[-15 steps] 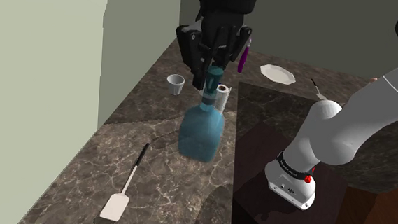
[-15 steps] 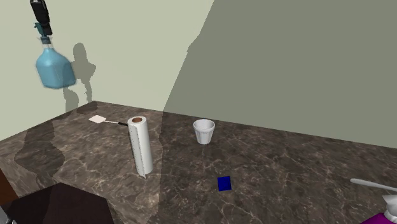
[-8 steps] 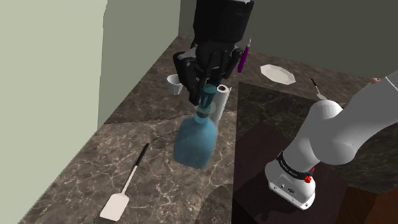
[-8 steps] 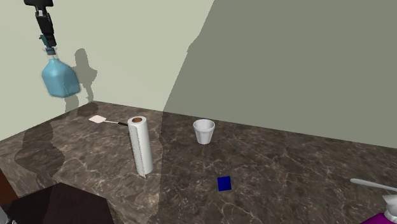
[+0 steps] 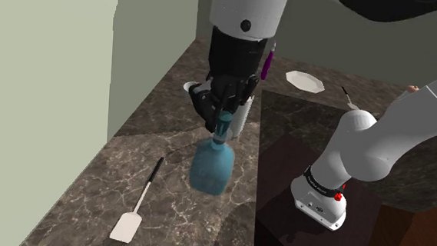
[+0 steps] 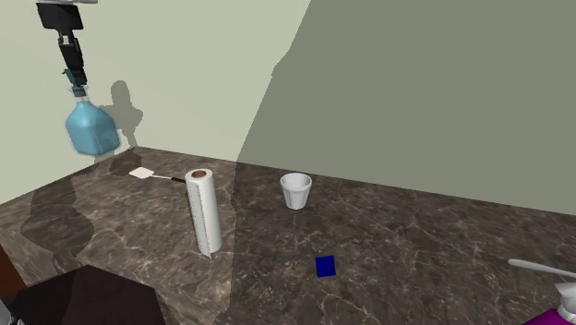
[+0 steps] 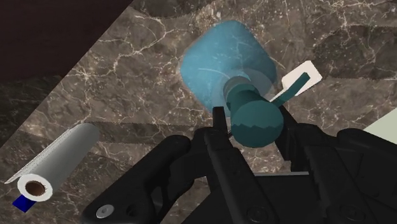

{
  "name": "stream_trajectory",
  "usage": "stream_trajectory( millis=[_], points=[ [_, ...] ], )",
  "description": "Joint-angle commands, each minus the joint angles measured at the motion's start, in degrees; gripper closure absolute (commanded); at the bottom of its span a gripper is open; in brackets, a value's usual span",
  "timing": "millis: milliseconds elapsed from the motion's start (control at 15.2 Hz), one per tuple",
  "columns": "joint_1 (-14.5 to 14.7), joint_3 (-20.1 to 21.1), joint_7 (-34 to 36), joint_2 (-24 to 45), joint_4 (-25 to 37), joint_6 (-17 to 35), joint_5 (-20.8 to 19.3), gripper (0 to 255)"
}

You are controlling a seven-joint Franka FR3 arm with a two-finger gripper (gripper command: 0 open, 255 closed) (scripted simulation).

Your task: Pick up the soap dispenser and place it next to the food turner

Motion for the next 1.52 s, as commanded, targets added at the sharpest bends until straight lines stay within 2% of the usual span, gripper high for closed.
stream_trajectory(
  millis=[0,1452],
  points=[
    [0.1,0.1,-0.2,-0.3,-1.9,1.6,0.2,255],
    [0.9,2.5,-1.3,0.3,-18.2,18.5,1.7,255]
  ],
)
